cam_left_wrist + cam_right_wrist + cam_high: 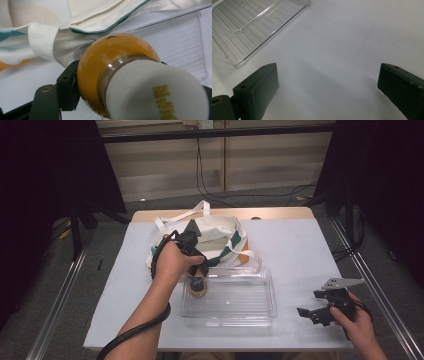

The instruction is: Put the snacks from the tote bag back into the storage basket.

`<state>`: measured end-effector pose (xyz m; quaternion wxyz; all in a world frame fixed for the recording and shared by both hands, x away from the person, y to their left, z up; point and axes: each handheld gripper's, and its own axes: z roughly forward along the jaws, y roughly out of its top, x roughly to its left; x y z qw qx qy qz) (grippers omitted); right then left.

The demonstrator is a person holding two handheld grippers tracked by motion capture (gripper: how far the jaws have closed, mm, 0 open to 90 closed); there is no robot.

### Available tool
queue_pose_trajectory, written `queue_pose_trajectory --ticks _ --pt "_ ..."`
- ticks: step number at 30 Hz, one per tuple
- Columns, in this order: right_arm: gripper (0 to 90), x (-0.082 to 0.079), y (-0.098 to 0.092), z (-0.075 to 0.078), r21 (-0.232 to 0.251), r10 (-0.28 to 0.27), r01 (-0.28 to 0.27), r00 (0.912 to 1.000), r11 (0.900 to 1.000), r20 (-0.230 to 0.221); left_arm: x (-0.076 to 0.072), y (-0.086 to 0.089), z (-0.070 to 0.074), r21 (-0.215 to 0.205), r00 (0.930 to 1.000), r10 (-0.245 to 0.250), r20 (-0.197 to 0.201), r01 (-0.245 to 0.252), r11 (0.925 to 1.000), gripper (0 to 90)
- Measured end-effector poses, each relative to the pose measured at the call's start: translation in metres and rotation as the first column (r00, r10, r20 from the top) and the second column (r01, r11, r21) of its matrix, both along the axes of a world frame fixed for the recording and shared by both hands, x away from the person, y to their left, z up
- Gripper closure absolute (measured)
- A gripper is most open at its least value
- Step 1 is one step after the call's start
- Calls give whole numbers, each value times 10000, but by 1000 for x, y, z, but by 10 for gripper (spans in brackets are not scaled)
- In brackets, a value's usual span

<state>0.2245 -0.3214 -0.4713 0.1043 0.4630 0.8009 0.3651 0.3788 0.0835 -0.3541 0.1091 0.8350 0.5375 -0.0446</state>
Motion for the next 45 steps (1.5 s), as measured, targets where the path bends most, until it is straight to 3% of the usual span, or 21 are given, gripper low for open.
queue_pose_trajectory --ticks 29,45 --pt "29 -1 1 0 -25 -25 25 10000 10000 -30 -4 2 -2 -143 10000 75 -23 -75 9999 293" --pt "29 -1 1 0 -47 21 -21 10000 10000 -16 -7 6 -2 -225 9997 -193 119 196 9996 199"
